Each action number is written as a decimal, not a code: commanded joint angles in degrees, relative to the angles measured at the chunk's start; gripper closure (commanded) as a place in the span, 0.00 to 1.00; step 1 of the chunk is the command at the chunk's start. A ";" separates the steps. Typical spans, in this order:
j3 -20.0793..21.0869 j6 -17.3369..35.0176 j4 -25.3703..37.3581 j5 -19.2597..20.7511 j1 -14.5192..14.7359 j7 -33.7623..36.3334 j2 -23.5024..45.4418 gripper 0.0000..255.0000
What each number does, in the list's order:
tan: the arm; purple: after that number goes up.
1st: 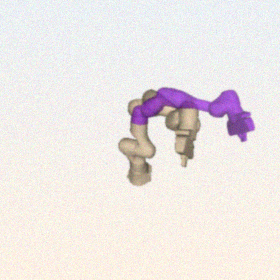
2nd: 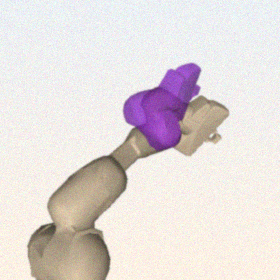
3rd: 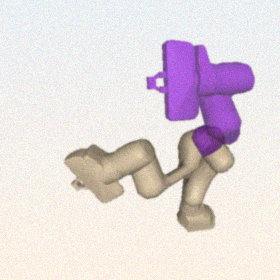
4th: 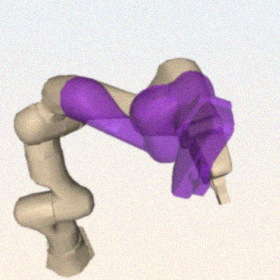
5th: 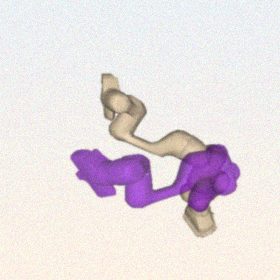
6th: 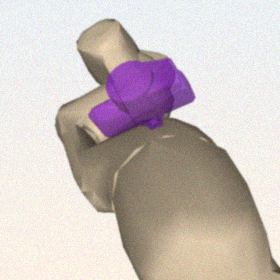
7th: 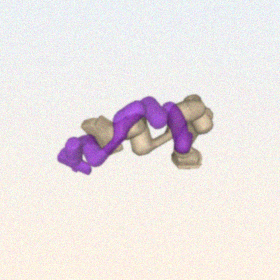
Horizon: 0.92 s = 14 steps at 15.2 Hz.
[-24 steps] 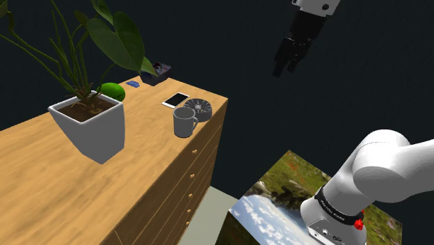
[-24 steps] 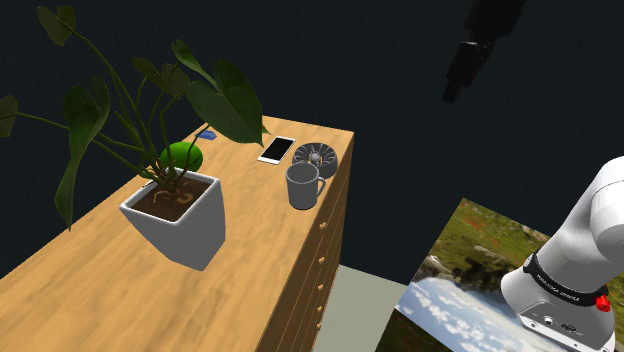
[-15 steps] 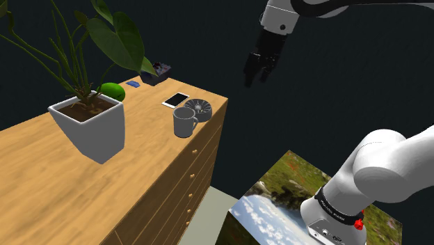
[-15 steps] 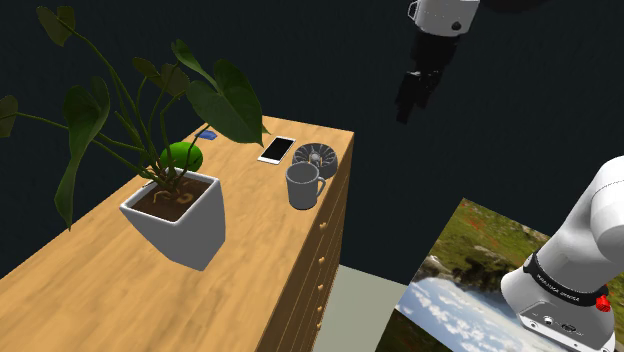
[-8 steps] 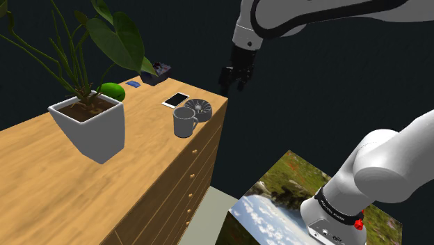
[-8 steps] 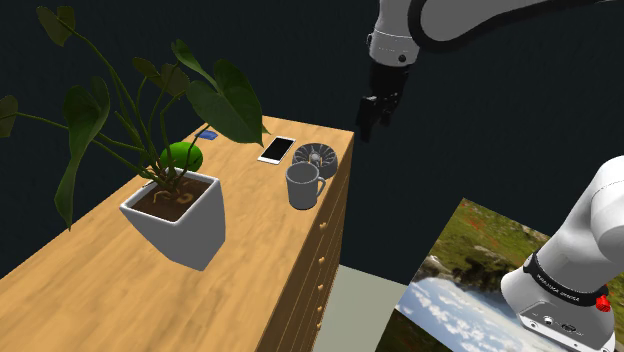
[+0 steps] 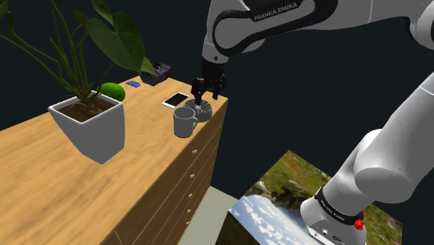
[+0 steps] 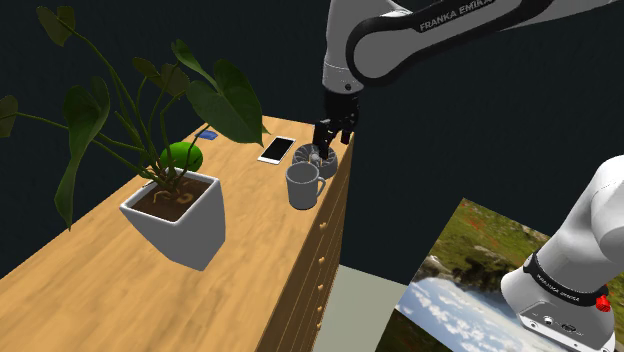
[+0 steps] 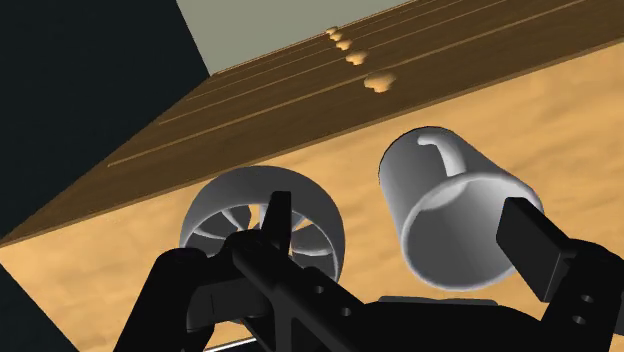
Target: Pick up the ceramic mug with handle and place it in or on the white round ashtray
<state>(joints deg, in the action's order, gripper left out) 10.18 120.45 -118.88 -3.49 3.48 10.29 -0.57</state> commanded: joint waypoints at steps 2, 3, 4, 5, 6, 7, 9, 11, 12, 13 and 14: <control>0.44 2.06 4.10 0.77 0.48 0.94 6.50 0.00; 0.56 2.51 5.76 1.08 0.72 1.31 8.72 0.00; 0.66 2.89 7.49 1.40 0.97 1.67 10.96 0.00; 0.68 3.05 8.32 1.55 1.11 1.83 12.00 0.00; 0.68 3.73 7.98 1.61 1.16 1.87 12.35 0.00; 0.67 4.42 7.65 1.67 1.20 1.92 12.71 0.00; 0.66 5.78 7.03 1.81 1.29 2.01 13.46 0.00; 0.65 7.13 6.47 1.96 1.39 2.12 14.25 0.00; 0.64 7.80 6.20 2.04 1.43 2.17 14.66 0.00; 0.63 8.18 6.05 2.09 1.46 2.20 14.90 0.00; 0.63 8.19 6.05 2.09 1.46 2.20 14.89 0.00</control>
<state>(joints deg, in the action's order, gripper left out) 10.83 128.21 -112.61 -1.43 4.95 12.51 14.14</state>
